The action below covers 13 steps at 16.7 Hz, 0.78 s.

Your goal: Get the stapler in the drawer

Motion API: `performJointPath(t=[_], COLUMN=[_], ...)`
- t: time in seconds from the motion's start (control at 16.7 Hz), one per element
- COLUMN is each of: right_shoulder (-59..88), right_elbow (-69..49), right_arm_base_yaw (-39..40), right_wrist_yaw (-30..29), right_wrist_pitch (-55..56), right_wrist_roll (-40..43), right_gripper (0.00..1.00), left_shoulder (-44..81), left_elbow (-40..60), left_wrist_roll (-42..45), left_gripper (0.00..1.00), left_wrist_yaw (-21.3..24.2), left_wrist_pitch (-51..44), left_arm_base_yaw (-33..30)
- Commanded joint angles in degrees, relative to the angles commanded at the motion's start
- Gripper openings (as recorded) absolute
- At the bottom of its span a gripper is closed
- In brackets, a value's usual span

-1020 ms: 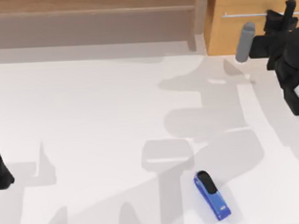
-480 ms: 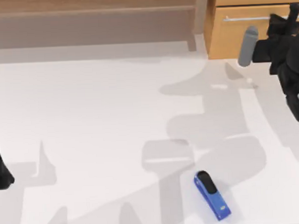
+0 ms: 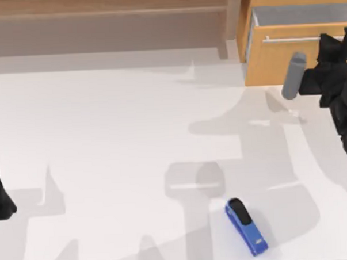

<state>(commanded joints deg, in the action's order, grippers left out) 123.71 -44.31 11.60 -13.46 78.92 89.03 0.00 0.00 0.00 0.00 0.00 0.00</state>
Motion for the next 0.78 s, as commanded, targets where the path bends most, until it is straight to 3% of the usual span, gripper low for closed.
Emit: performJointPath(t=[0.3,0.78], right_shoulder=[-0.45,-5.48], right_elbow=[0.68,14.62], right_arm_base_yaw=[-0.35,2.25], right_wrist_yaw=[-0.23,-2.61], right_wrist_pitch=[0.6,8.83], right_wrist_roll=[-0.06,-0.14], right_gripper=[0.0,0.0], left_shoulder=[0.0,0.0], left_elbow=[0.0,0.0], left_wrist_roll=[0.0,0.0], left_gripper=[1.0,1.0], left_wrist_yaw=[0.0,0.0], left_wrist_pitch=[0.0,0.0], left_arm_base_yaw=[0.0,0.0])
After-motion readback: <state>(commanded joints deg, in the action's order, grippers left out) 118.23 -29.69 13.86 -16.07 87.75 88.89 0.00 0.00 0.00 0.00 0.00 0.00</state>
